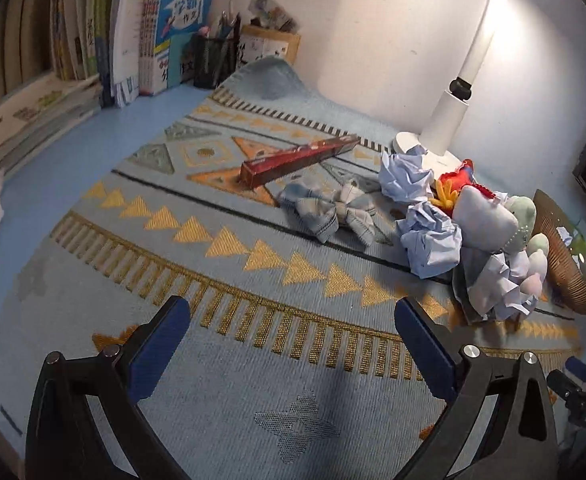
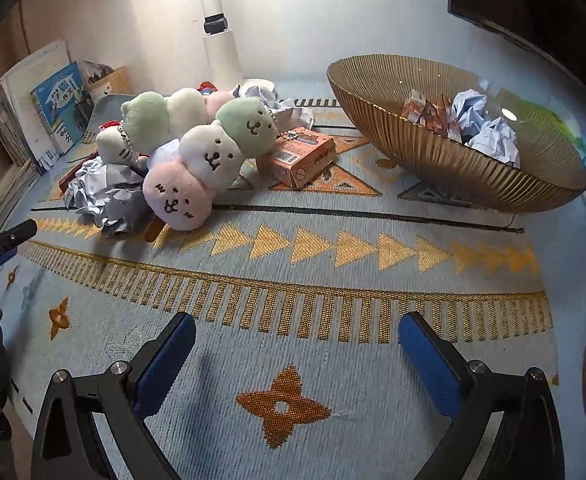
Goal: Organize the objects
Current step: 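Move both grippers back over the rug toward the remaining items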
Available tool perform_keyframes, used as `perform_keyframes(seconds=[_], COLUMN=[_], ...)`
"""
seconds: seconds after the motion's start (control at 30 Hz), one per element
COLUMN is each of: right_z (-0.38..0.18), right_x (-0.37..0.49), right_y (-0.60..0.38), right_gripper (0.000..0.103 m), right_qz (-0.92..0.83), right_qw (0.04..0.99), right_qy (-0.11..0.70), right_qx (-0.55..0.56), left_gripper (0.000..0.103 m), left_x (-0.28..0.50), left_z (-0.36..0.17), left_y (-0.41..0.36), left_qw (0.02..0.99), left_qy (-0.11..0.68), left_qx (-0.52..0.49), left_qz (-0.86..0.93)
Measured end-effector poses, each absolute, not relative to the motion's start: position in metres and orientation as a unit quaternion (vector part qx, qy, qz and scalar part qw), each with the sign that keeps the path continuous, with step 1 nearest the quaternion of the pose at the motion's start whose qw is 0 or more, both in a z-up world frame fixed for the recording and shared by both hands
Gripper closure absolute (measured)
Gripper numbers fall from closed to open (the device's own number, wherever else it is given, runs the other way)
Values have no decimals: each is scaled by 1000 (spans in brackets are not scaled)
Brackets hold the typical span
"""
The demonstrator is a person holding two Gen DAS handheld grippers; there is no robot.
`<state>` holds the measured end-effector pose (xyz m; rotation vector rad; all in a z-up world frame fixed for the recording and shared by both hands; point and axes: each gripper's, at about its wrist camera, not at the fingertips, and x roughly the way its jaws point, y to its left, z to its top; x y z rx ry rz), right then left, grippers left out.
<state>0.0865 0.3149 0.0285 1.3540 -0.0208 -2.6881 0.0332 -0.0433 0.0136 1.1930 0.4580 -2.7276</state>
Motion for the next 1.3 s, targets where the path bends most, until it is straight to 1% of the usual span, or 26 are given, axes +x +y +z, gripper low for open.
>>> perform_keyframes(seconds=[0.13,0.23,0.33,0.47,0.57,0.63,0.9,1.0,1.07,1.1,1.2,1.23,1.3], right_z=[29,31,31,29,29,29,26,29,32,34,41,43,47], right_x=[88,91,90,88,88,88,89,90,93,95,97,95,86], right_y=[317,313,312,312,313,314,318,316,315,315,310,308,300], right_gripper=[1,1,1,1,1,1,1,1,1,1,1,1,1], right_qz=[-893,-894,-894,-893,-893,-893,-887,-892,-897,-899,-901,-900,-892], right_qw=[67,70,71,67,65,65,76,66,55,60,87,99,135], right_qy=[-6,-3,-5,-9,-12,-13,-27,-19,-11,-11,-16,-24,-71], right_qx=[444,442,442,445,445,445,455,447,438,433,424,424,426], left_gripper=[1,1,1,1,1,1,1,1,1,1,1,1,1], left_x=[35,32,33,37,39,38,39,38,31,26,-1,-14,-45], left_z=[11,8,8,13,16,16,14,16,20,26,49,53,56], left_y=[-47,-44,-38,-23,-12,-9,-21,-21,-23,-27,-52,-62,-76], left_qw=[59,59,63,79,76,72,71,41,-4,-11,0,-11,-28], left_qy=[175,172,152,105,71,63,93,96,88,75,47,44,36], left_qx=[401,412,410,397,391,394,399,407,419,418,396,396,398], left_qz=[-897,-893,-897,-908,-915,-914,-910,-908,-904,-905,-917,-917,-916])
